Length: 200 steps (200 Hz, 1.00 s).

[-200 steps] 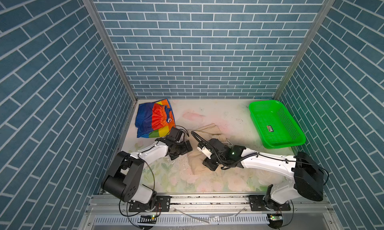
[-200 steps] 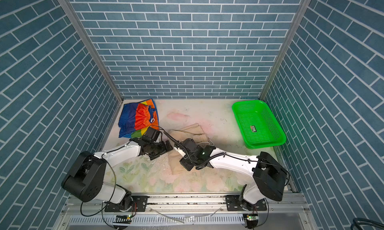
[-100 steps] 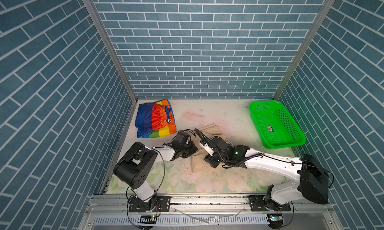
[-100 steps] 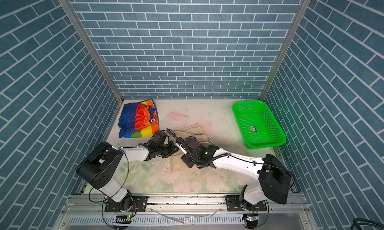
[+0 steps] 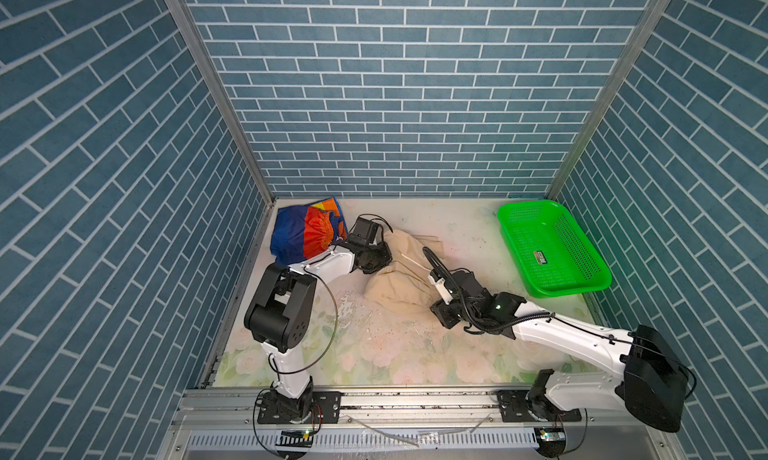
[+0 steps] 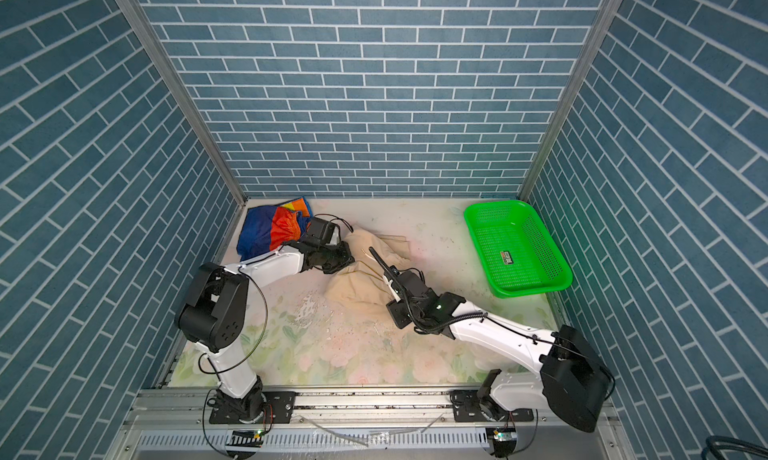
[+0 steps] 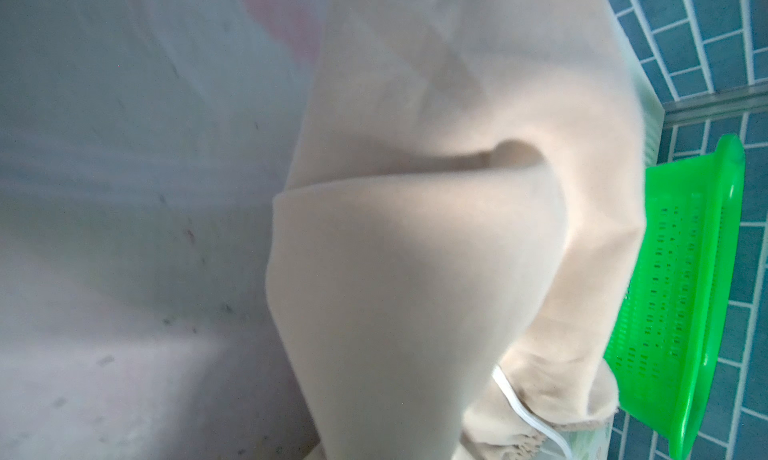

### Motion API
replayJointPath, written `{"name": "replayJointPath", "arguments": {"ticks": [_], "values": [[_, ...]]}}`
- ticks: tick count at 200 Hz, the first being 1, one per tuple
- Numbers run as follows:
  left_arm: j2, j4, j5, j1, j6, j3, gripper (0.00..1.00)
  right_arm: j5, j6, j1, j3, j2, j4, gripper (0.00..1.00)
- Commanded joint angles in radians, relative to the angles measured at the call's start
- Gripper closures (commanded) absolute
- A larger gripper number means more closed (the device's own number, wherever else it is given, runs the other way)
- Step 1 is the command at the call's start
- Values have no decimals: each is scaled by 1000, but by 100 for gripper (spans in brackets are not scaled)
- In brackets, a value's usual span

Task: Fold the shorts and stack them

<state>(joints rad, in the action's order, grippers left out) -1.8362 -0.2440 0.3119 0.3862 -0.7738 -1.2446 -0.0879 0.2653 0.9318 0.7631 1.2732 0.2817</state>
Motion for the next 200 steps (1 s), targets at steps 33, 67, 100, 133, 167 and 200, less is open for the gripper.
{"name": "replayJointPath", "arguments": {"ticks": [33,67,100,133,167,200], "values": [[-178,-332,-110,-84,192,-377,100,13,30,-33,-52,-5,-40,48],[-306,-520,-175,-129,280,-683,100,26,32,-55,-74,9,-63,48],[-425,-707,-250,-149,368,-955,100,40,29,-77,-75,35,-83,49],[-475,-818,-281,-190,406,-1123,100,58,35,-95,-83,57,-123,50],[-484,-883,-285,-247,422,-1198,100,77,36,-109,-88,75,-149,50],[-489,-917,-290,-282,448,-1231,100,87,35,-123,-90,95,-169,50]]}}
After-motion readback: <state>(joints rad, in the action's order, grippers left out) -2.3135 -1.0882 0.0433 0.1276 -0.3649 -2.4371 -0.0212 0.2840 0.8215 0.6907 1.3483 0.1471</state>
